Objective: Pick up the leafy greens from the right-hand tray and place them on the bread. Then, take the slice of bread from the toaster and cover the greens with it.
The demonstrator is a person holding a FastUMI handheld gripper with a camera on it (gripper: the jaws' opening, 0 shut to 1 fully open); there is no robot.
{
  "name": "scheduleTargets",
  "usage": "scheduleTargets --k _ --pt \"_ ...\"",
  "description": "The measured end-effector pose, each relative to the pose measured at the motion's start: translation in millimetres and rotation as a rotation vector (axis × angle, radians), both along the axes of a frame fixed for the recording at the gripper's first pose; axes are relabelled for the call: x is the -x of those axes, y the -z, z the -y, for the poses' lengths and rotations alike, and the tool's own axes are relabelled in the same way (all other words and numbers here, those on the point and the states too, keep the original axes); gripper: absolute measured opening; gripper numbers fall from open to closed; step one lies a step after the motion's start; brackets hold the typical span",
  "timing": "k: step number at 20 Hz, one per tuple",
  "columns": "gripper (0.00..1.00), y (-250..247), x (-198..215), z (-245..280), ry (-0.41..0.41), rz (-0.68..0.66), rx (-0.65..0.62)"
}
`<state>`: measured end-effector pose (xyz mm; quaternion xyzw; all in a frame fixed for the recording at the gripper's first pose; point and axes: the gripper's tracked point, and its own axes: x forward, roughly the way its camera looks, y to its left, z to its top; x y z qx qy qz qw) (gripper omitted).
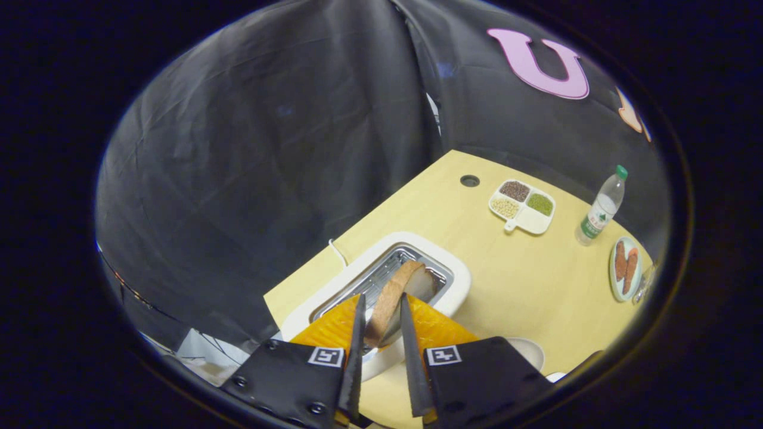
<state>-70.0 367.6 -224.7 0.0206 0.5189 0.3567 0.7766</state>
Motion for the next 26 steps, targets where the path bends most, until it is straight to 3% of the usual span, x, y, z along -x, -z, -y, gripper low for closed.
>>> scheduleTargets --k 3,5,26 --pt "0.11 -1 0 7 0.042 -0.022 0.008" --pt "0.05 -4 -4 6 0.06 -0.011 -0.013" --pt "0.04 -72 -15 78 0.213 0.041 -0.206"
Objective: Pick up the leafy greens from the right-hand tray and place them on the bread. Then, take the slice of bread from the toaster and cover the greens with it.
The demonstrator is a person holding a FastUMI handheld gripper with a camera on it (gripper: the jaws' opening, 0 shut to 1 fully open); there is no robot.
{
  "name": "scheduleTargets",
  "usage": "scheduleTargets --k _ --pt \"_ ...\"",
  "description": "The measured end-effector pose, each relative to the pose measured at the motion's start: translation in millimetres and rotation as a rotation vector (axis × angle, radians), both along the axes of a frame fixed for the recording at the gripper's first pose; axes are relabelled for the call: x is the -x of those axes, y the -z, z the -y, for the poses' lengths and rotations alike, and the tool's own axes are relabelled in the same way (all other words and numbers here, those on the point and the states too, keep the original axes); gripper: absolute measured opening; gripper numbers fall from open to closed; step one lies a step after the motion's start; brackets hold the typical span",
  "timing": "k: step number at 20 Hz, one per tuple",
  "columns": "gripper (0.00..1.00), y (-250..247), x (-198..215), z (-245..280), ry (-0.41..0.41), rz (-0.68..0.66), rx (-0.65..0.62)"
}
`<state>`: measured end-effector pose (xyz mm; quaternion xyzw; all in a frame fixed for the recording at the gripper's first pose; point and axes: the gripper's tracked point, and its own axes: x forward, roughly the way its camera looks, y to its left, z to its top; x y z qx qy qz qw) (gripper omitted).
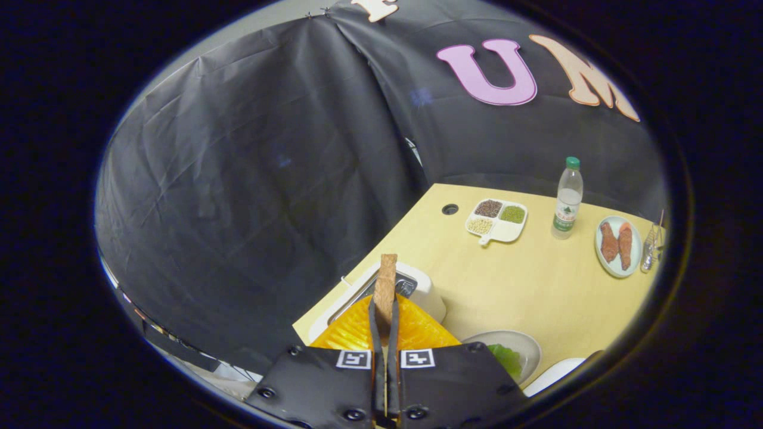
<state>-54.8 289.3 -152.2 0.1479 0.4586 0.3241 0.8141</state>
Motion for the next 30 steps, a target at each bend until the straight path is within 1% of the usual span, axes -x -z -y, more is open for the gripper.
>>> scheduleTargets --k 5,15,23,30 --pt "0.04 4 7 27 0.037 -0.003 0.004" --pt "0.04 39 29 81 0.116 -0.051 0.021" --pt "0.04 66 46 104 0.154 -0.073 0.009" --pt "0.04 94 61 118 0.224 -0.139 -0.024"
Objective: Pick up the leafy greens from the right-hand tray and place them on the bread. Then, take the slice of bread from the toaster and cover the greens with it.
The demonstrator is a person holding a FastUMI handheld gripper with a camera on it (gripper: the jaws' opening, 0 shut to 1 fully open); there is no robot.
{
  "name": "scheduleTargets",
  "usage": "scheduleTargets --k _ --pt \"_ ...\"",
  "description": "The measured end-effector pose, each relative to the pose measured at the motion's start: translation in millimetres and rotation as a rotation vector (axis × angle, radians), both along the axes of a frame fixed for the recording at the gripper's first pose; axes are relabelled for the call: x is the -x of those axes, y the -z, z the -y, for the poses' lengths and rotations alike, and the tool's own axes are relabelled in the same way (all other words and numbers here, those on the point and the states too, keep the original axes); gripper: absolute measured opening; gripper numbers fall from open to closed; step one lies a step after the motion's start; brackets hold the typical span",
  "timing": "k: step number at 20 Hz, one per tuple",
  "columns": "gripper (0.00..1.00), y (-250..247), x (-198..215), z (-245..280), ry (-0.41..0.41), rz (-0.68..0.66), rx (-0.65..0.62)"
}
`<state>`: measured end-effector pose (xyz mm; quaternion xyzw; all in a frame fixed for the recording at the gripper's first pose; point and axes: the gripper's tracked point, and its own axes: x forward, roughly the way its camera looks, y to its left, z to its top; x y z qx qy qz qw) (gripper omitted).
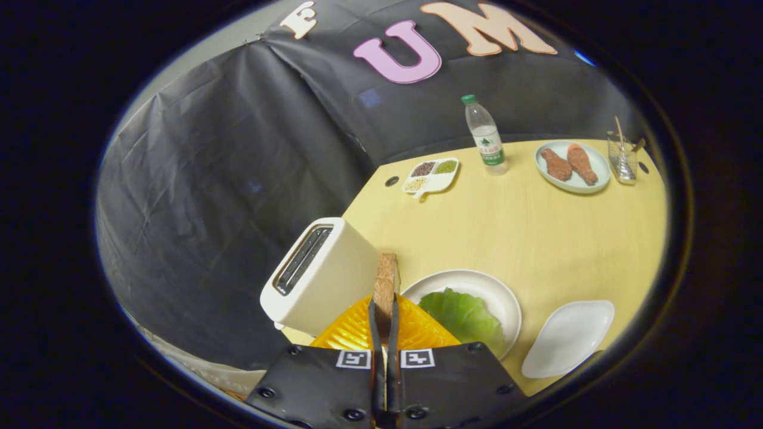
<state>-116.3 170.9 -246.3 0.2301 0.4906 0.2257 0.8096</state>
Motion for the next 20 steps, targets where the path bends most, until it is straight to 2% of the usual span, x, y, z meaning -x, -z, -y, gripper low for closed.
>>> scheduleTargets --k 6,20 --pt "0.04 19 8 9 0.066 -0.066 -0.052" --pt "0.11 63 30 40 0.107 -0.144 0.04"
